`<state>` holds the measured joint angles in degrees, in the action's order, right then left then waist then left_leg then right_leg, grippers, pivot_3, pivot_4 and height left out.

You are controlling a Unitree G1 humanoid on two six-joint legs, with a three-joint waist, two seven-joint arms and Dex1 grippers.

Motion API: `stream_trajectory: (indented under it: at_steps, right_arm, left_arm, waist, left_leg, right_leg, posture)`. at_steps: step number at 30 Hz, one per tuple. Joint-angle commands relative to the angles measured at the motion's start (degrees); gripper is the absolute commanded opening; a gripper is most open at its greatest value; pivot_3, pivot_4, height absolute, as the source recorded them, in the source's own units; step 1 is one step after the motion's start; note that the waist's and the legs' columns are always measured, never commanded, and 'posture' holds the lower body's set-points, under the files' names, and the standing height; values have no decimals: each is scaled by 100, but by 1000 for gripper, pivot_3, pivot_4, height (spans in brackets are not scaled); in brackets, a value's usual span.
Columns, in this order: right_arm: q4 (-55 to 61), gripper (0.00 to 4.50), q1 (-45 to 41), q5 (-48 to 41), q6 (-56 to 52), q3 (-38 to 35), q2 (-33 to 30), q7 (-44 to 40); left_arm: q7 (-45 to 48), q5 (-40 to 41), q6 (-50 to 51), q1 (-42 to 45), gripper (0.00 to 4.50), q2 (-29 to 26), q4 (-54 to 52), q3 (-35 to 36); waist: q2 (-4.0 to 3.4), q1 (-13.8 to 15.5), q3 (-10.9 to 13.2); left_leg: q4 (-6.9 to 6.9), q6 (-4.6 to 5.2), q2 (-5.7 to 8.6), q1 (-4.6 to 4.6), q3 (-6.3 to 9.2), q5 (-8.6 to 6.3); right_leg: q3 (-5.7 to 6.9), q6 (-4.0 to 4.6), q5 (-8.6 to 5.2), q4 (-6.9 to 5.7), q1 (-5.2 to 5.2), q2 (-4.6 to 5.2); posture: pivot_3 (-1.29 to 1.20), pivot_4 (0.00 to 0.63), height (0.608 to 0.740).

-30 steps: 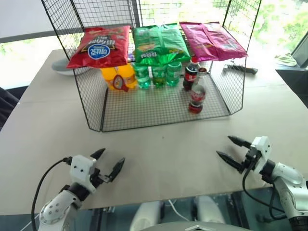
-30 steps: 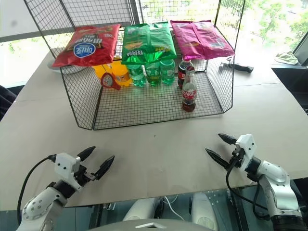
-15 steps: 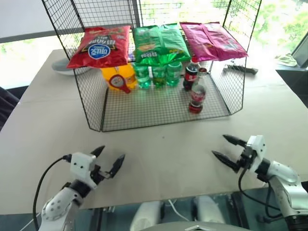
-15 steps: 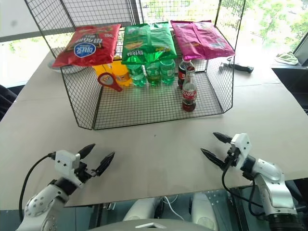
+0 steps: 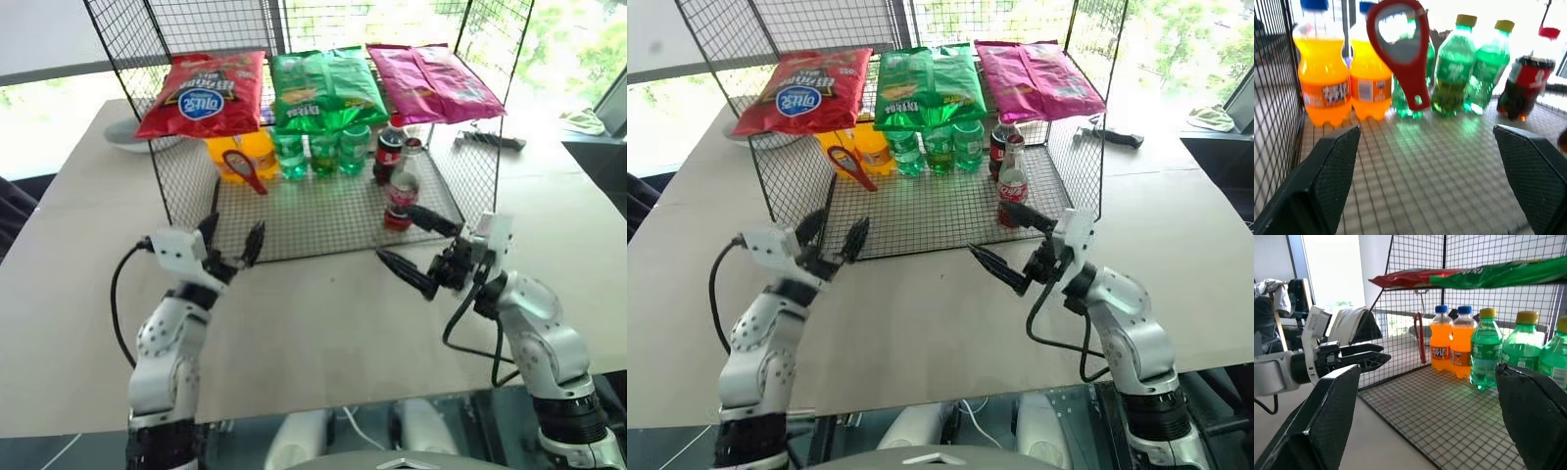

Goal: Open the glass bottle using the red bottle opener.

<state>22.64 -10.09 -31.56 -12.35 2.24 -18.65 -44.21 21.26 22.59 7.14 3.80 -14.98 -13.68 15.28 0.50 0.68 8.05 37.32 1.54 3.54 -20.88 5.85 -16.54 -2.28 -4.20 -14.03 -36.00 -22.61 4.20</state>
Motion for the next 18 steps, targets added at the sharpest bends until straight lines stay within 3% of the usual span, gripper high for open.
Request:
stream_trajectory:
  at_steps: [1, 18]
  right_arm:
    - [316, 4422, -149, -235, -99, -58, 48, 134]
    - [262, 4422, -172, -129, 32, 6, -38, 18]
  left_arm:
    - [-173, 105, 2, 259, 4500, 31, 72, 119]
    - [-142, 57, -389, 1495, 4500, 65, 1425, 152]
  waist:
    - [0, 0, 0]
    - [2, -1, 1]
  left_leg:
    - [0, 0, 0, -5, 0, 0]
    - [8, -1, 4, -9, -1, 1]
  right_leg:
    - [0, 0, 0, 1, -6, 0]
    - [-1, 0, 0, -11, -10, -2]
  posture:
    - [0, 150, 740]
    - [0, 150, 740]
